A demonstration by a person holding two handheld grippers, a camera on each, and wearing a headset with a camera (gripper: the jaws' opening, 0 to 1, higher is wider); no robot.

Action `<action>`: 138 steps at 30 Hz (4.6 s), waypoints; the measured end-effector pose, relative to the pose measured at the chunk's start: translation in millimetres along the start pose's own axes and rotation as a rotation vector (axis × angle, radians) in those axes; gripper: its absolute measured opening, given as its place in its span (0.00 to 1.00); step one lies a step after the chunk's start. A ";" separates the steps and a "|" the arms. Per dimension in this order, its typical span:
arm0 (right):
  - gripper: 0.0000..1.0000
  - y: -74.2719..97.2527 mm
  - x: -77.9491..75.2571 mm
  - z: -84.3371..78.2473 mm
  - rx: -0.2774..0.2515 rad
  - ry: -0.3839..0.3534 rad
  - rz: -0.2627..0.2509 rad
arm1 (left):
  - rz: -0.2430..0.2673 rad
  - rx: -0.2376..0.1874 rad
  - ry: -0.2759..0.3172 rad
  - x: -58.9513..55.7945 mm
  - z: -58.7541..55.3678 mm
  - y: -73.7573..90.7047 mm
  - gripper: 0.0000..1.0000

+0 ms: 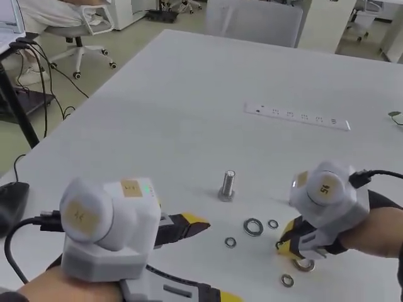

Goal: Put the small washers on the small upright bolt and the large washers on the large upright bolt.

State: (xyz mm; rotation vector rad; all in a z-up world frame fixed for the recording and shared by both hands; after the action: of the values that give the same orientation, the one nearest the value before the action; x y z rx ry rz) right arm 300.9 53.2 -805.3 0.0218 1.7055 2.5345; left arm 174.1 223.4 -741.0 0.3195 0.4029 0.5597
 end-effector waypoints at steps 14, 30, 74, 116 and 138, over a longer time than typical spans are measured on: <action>0.13 3.1 -1.4 -2.0 0.009 -0.005 -0.006 | 0.001 0.000 -0.006 -0.3 0.4 -0.4 0.78; 0.13 23.0 -9.6 -5.9 0.015 -0.016 -0.040 | -0.002 -0.001 -0.012 -1.0 0.9 -0.3 0.78; 0.13 72.2 -86.1 24.5 0.096 0.090 -0.136 | 0.007 0.000 -0.001 0.6 -0.5 1.3 0.77; 0.13 48.3 -93.1 21.4 0.172 0.128 -0.057 | 0.053 -0.017 -0.010 5.0 2.8 3.3 0.79; 0.13 18.9 -93.8 11.1 0.203 0.124 -0.021 | 0.062 -0.014 0.004 6.3 1.7 2.5 0.78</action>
State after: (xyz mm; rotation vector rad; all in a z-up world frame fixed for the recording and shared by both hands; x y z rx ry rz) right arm 393.8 48.8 -780.2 -0.1411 1.9908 2.3834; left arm 178.6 228.6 -740.3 0.3181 0.3938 0.6232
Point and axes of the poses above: the centre of the closed fingertips' face, and the gripper's own axes: y roughly backward along the fingers, x roughly to its left, z roughly out of its top, the point moved 8 cm from there along y, roughly backward along the fingers, and after that the axes turned 1 degree about y, right-handed, at the moved point
